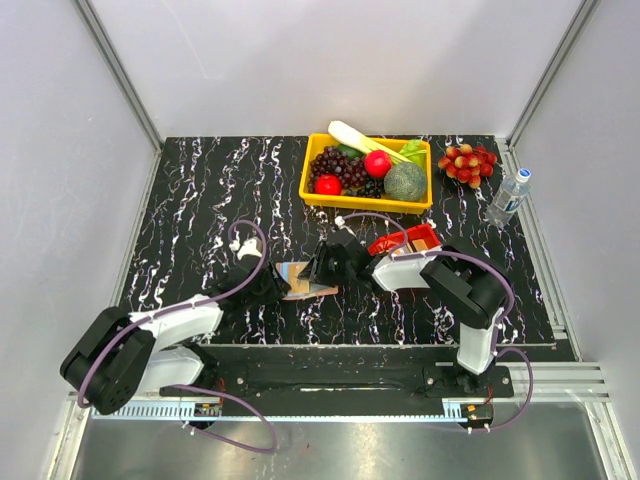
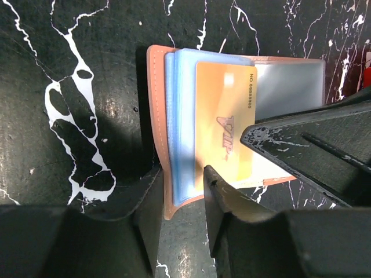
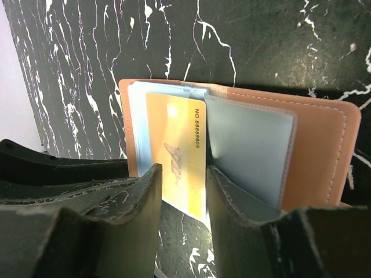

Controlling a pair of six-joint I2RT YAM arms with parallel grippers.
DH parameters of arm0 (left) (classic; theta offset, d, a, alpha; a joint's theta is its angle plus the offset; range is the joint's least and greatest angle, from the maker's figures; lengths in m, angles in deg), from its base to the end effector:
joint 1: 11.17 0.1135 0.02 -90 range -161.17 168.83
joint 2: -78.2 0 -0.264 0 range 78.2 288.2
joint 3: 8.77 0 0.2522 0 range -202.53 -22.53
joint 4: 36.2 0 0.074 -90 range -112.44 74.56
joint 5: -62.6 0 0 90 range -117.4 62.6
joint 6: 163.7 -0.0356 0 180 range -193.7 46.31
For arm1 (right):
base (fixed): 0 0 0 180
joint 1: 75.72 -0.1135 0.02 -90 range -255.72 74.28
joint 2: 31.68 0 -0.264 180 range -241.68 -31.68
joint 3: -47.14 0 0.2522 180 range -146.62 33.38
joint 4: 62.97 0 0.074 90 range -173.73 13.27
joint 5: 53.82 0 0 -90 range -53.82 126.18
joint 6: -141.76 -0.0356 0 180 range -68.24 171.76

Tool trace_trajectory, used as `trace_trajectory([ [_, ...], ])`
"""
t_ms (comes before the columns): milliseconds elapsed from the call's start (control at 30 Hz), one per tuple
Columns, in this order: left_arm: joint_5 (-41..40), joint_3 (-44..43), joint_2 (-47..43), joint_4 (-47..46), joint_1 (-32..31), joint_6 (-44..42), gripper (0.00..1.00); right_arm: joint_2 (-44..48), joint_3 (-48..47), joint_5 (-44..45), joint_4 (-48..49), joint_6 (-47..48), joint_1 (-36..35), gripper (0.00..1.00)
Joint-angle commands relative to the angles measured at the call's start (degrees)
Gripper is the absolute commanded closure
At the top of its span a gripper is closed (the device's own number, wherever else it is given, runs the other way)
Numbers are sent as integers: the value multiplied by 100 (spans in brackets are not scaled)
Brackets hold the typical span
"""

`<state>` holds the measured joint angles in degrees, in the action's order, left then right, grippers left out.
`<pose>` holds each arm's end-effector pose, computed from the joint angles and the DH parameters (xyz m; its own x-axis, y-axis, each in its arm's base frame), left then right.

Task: Put the credit cards into the card holder
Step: Insert the credit card into the card holder.

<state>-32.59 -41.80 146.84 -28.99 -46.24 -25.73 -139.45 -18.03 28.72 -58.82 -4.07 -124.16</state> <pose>0.1730 -0.1175 0.1381 -0.7572 -0.3723 -0.5368 -0.0665 0.8613 -0.5037 0.2432 0.2813 0.1262 -0.9014 0.2200 -0.3731 -0.1133 0.7117 0.6933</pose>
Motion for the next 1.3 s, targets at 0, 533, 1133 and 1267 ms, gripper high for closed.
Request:
trace_trajectory([
  [0, 45, 142, -254, -40, -17, -15, 64, -131, -17, 122, -393, -156, -218, 59],
  [533, -325, 301, -861, 259, -9, -15, 100, -236, -70, 61, -464, -77, -139, 60],
  [1133, 45, 257, -676, -145, -17, -147, 88, -245, -492, -326, -323, 187, -429, 59],
  [1267, -122, 274, -852, 91, -17, -147, 73, -175, -386, 279, -761, 90, -403, 59],
])
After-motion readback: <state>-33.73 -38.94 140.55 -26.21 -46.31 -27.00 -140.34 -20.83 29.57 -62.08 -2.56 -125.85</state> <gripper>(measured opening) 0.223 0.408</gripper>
